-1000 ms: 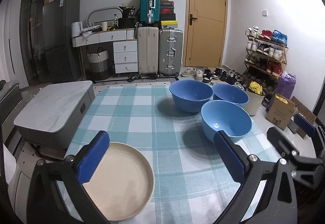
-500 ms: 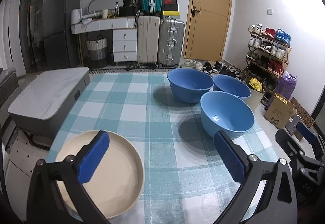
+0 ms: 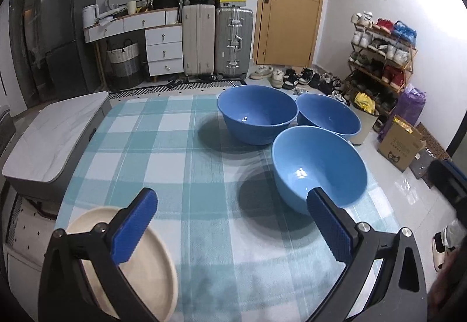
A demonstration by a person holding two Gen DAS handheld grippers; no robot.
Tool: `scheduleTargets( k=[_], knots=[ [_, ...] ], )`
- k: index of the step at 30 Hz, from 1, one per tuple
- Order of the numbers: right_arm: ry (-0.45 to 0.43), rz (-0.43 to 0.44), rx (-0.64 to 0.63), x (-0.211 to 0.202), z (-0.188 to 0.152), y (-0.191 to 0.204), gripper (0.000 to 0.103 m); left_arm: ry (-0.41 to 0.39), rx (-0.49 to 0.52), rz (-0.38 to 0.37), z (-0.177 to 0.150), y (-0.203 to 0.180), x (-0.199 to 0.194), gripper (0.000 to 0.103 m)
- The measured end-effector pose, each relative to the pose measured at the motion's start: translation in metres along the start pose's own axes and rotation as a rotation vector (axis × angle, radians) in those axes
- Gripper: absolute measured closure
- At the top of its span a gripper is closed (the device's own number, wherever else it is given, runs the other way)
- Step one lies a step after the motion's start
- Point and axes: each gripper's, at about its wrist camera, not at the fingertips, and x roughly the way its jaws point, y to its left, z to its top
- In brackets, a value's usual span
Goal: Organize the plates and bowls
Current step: 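Move both tools toward the blue bowls on the cloth, then grasp a blue bowl rim with the left tool while the right tool grasps another bowl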
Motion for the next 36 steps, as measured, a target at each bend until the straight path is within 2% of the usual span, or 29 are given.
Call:
scheduleTargets(
  k=[5,13,15,16,17,21,22,26,27,29,30,31,32,34,36],
  knots=[
    [0.081,0.001,0.044,0.031,0.029,-0.024,0.001,0.092,0.000,-0.078,0.022,-0.013,0.033,0.000],
    [0.197,-0.002,0.076,0.096,0.036,-0.048,0.001,0.190,-0.002,-0.070,0.039,-0.030,0.084,0.000],
    [0.242,-0.065,0.056,0.118,0.033,-0.053,0.010,0.222,0.011,-0.072,0.038,-0.035,0.096,0.000],
    [0.276,-0.069,0.056,0.132,0.030,-0.057,0.024,0.231,0.019,-0.059,0.037,-0.037,0.101,0.001],
    [0.310,-0.057,0.068,0.142,0.027,-0.060,0.030,0.236,0.027,-0.051,0.036,-0.039,0.106,0.001],
    [0.366,-0.048,0.096,0.168,0.018,-0.069,0.030,0.273,0.045,-0.054,0.034,-0.043,0.122,0.004],
    [0.376,-0.051,0.094,0.173,0.015,-0.071,0.031,0.281,0.043,-0.058,0.033,-0.042,0.124,0.010],
    [0.429,-0.032,0.113,0.192,0.004,-0.078,0.037,0.341,0.045,-0.101,0.030,-0.047,0.138,0.018],
    [0.434,-0.024,0.126,0.196,0.001,-0.080,0.038,0.354,0.041,-0.121,0.029,-0.047,0.139,0.025],
    [0.445,0.000,0.165,0.201,-0.003,-0.088,0.050,0.374,0.040,-0.151,0.028,-0.051,0.141,0.031],
    [0.450,0.005,0.176,0.200,-0.005,-0.088,0.052,0.374,0.043,-0.151,0.027,-0.052,0.142,0.039],
    [0.459,0.020,0.191,0.202,-0.007,-0.091,0.060,0.376,0.047,-0.150,0.027,-0.054,0.142,0.048],
    [0.464,0.023,0.196,0.203,-0.008,-0.091,0.064,0.384,0.048,-0.150,0.026,-0.054,0.143,0.052],
    [0.471,0.021,0.197,0.202,-0.010,-0.091,0.068,0.404,0.027,-0.175,0.024,-0.053,0.146,0.067],
    [0.467,0.036,0.190,0.202,-0.010,-0.088,0.073,0.444,-0.015,-0.200,0.021,-0.051,0.151,0.071]
  ],
)
